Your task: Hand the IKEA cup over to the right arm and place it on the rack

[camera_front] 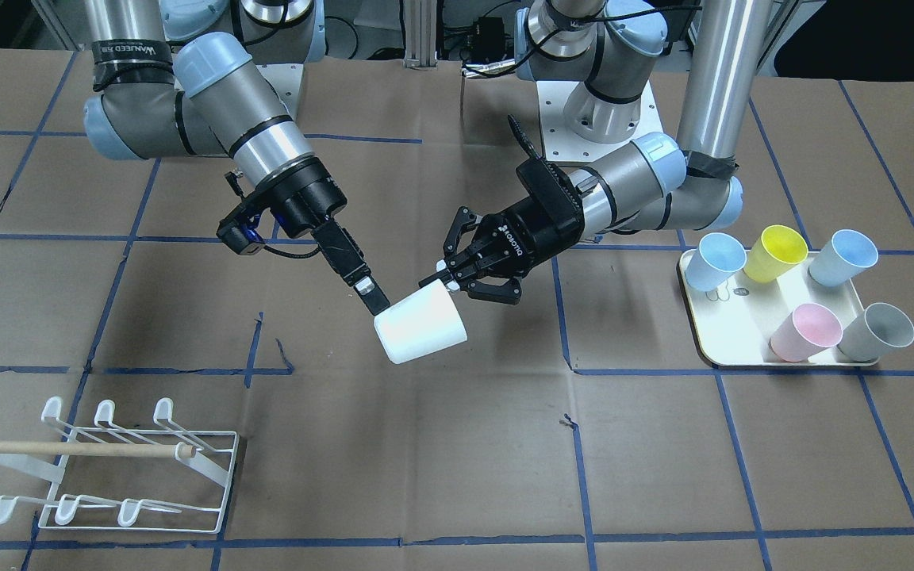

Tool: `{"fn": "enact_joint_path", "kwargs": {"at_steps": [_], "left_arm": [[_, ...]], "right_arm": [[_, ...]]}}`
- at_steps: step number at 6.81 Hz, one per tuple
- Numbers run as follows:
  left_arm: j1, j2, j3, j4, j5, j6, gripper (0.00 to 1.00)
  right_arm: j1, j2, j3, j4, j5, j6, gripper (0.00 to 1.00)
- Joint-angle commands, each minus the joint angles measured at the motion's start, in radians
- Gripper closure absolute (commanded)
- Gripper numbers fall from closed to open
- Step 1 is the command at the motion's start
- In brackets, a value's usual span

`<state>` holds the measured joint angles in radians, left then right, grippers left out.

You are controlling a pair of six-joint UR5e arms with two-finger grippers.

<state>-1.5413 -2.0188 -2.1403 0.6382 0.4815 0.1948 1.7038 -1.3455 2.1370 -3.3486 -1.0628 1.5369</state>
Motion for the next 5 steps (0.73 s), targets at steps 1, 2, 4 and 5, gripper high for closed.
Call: {"fn": "enact_joint_path", "kwargs": {"at_steps": [1,2,4,5], "left_arm": [[0.001,0.005,-0.001,0.000,0.002,-0.001,0.93],[0.001,0.006,0.000,0.000,0.002,-0.003,0.93],[0.001,0.009,0.000,0.000,0.003,-0.005,0.93],[0.001,0.009,0.000,0.000,0.003,-0.005,0.93]], "right_arm": [[0.014,0.040,-0.041,-0.002,0.001,0.000,0.00],[0.016,0.052,-0.058,-0.002,0.000,0.000,0.00],[0.016,0.065,-0.081,0.001,0.000,0.000,0.00],[0.016,0.071,-0.094,0.003,0.000,0.000,0.00]]}}
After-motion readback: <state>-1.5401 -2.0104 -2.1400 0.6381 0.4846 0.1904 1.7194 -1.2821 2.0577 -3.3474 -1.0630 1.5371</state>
